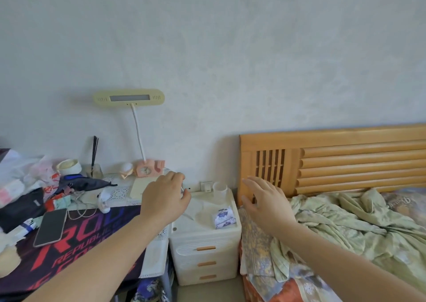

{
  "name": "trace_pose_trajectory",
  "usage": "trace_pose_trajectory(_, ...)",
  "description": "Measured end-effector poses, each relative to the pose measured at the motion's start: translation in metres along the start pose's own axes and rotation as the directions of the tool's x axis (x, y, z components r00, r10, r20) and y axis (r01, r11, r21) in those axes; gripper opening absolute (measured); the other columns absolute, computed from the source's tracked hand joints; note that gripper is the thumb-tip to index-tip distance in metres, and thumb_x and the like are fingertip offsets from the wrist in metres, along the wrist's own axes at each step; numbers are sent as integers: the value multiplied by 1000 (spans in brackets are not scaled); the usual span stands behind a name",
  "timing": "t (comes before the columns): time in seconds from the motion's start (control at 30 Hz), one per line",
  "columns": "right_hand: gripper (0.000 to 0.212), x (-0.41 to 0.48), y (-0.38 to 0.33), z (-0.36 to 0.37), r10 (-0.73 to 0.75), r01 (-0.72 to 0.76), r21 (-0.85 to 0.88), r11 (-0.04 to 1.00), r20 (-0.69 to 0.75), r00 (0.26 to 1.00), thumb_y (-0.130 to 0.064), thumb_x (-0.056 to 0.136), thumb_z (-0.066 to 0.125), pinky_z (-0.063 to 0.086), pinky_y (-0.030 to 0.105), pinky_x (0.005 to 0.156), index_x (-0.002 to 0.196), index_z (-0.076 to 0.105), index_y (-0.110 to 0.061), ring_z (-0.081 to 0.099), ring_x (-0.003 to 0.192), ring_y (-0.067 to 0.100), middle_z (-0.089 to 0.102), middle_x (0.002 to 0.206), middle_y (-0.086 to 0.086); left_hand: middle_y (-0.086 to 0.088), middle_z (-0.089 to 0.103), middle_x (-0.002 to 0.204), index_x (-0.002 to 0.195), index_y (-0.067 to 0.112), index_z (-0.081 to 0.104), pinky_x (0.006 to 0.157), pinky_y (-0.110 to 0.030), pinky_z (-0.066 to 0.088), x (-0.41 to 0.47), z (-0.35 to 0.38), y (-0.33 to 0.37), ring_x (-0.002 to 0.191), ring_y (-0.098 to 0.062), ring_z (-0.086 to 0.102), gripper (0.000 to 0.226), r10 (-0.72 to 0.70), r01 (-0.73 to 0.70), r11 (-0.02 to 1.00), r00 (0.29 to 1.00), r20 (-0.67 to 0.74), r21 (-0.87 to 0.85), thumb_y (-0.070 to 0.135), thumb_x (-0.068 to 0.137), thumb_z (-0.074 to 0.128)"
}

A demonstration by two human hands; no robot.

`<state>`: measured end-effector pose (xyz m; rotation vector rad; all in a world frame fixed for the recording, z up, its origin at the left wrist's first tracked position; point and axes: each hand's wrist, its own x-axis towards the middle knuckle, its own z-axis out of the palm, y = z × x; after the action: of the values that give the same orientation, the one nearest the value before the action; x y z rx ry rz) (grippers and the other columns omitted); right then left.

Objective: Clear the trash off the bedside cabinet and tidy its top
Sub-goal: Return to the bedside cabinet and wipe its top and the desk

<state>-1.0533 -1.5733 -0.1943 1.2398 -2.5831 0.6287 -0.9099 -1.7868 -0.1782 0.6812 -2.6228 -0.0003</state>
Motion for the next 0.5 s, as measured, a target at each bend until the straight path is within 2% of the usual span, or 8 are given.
trace_pose_trajectory(0.23,43,92,55,48,0,-5,59,998,79,997,-39,92,44,31,41,105,134,43,-28,38,131,15,45,142,-8,0,61,116,121,17,53,66,-33,38,84,71,-5,99,-24,58,37,-102,103,995,994,48,-16,33,88,46)
trace_pose_trajectory(0.37,43,116,80,93,72,-88,104,991,147,987,-39,93,44,31,39,106,134,43,-27,39,130,14,45,141,-8,-1,62,112,116,17,54,66,-32,37,100,124,-15,94,-26,58,35,-163,166,986,980,111,-15,33,87,46)
trace_pose_trajectory(0.5,44,125,102,149,132,-160,84,984,265,955,-39,94,43,29,39,106,136,41,-27,38,130,15,43,143,-8,-3,62,111,113,15,56,70,-36,46,109,185,-32,95,-27,59,33,-215,229,973,951,224,-38,33,86,47)
